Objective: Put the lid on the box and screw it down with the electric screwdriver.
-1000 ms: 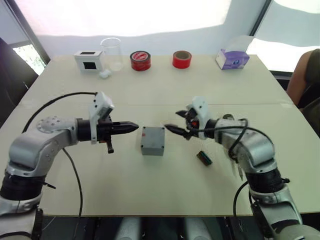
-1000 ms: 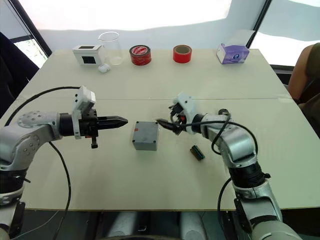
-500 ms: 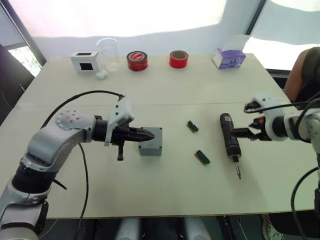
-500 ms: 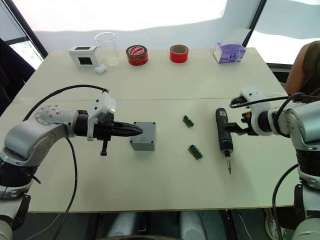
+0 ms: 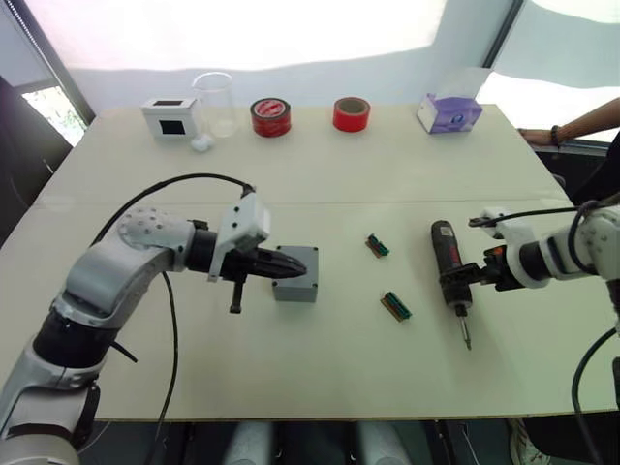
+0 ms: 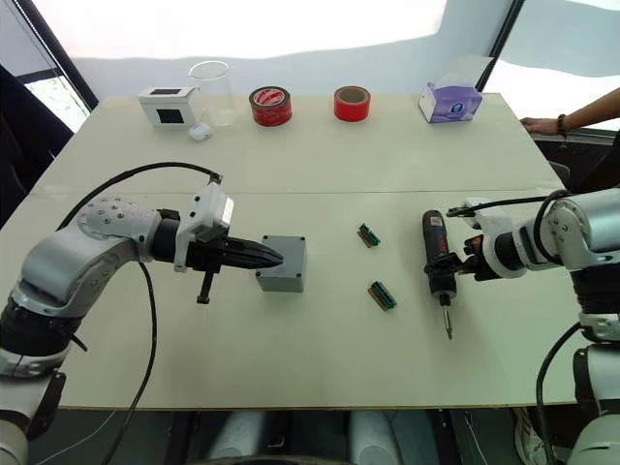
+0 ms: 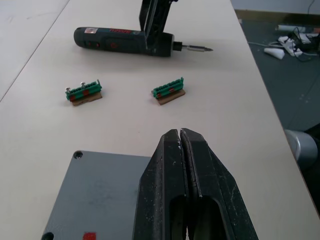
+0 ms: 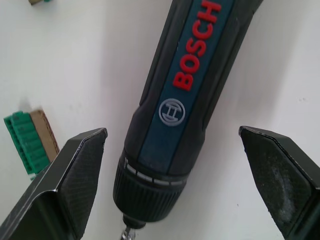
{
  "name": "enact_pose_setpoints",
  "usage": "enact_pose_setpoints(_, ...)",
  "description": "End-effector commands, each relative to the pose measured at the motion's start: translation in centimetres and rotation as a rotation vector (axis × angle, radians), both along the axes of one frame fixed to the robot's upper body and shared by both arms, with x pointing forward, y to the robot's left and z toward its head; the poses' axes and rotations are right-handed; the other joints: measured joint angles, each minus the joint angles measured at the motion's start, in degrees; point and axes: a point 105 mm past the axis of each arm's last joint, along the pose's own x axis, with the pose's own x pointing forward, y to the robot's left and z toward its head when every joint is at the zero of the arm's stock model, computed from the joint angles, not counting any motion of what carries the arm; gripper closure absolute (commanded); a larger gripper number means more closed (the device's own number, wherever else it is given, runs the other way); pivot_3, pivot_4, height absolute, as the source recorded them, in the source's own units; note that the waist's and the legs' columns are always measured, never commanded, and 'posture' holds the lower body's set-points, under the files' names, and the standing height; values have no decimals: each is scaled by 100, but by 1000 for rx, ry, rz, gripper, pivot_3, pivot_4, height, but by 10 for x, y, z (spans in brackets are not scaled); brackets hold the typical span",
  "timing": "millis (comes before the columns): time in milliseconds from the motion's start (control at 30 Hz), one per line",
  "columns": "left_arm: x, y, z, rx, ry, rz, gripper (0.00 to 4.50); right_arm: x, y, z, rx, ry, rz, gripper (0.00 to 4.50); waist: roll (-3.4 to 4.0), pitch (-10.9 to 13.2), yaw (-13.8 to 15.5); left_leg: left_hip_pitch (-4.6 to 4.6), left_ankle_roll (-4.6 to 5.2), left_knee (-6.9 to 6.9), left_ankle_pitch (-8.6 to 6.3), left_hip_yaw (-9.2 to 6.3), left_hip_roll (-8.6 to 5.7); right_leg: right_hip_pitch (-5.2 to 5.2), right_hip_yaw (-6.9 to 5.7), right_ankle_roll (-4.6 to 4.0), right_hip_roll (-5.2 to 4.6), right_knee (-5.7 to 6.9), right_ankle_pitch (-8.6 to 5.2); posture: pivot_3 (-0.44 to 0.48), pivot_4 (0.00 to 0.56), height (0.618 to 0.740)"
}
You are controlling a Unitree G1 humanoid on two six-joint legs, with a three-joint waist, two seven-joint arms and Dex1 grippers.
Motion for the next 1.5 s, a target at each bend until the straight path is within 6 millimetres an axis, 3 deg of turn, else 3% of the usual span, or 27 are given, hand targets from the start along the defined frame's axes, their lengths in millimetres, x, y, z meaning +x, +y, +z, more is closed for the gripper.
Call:
enact_pose_setpoints(33,-2,2,9,-12,-46,21,4500,0,-3,-2,-43,15,-5,59,0,0,11,0,0,0,0,-1,0,0,0,0,0,0,0,0,150,740)
enact_pose_setpoints(233,-4,8,8,-17,-39,66,4500,-5,-3,-14,-91,76,21,59,-1,-1,8,-2,0,2,0,-3,0,1,-3,0,0,0,0,0,150,740)
enact_pose_setpoints(333,-8,11,6,-27,-25,94,4500,-9,2,-23,-122,107,72,771,-6,-3,8,-2,0,2,0,-5,0,2,-4,0,0,0,0,0,150,740)
enact_pose_setpoints(533,-9,13,5,-37,-18,130,4500,-11,-4,-30,-166,116,78,2742,-18,-10,8,1,0,3,0,-10,0,7,-8,0,1,-2,0,0,150,740)
enact_pose_setpoints(633,-8,15,5,-36,-17,143,4500,-11,-5,-32,-165,121,73,2759,-24,-14,13,4,0,2,0,-10,0,10,-8,0,2,-2,0,0,150,740)
enact_pose_setpoints(700,-3,20,6,-40,-17,164,4500,-3,-18,-27,-172,76,15,2759,-29,-17,14,5,0,3,0,-11,0,13,-9,0,1,-2,0,0,150,740)
enact_pose_setpoints(767,4,24,9,-55,-14,183,4500,27,-39,-1,-341,-165,75,2759,-40,-23,6,10,0,3,0,-11,0,19,-9,0,1,-3,0,0,150,740)
enact_pose_setpoints(833,11,28,11,-72,-7,202,4500,53,-40,39,-381,-361,99,2759,-42,-18,-15,28,1,5,-1,-7,-1,37,-9,5,0,-8,6,0,150,740)
enact_pose_setpoints(900,14,31,11,-79,-2,210,4500,61,-35,56,-340,-413,89,2759,7,11,-22,34,12,6,3,11,-11,39,3,20,-7,-19,29,0,150,740)
enact_pose_setpoints(1000,21,35,13,-113,34,227,4500,75,-1,121,-75,-704,87,2759,24,15,-29,18,14,-4,9,26,-7,7,22,25,0,-15,31,0,150,740)
enact_pose_setpoints(1133,29,39,15,-151,66,255,4500,63,40,183,345,-1091,64,2759,22,14,-33,-28,-34,-20,36,21,19,-46,22,5,25,-2,21,0,150,740)
enact_pose_setpoints(1333,44,48,-2,-98,81,322,4500,26,111,178,682,-1208,114,2759,20,13,26,-37,-39,-13,39,7,-1,-46,12,3,4,25,20,0,150,740)
enact_pose_setpoints(1500,46,41,-14,-70,81,309,4500,9,152,159,709,-1241,211,2759,22,14,17,-34,-10,3,27,2,-19,-35,11,12,-11,25,25,0,150,740)
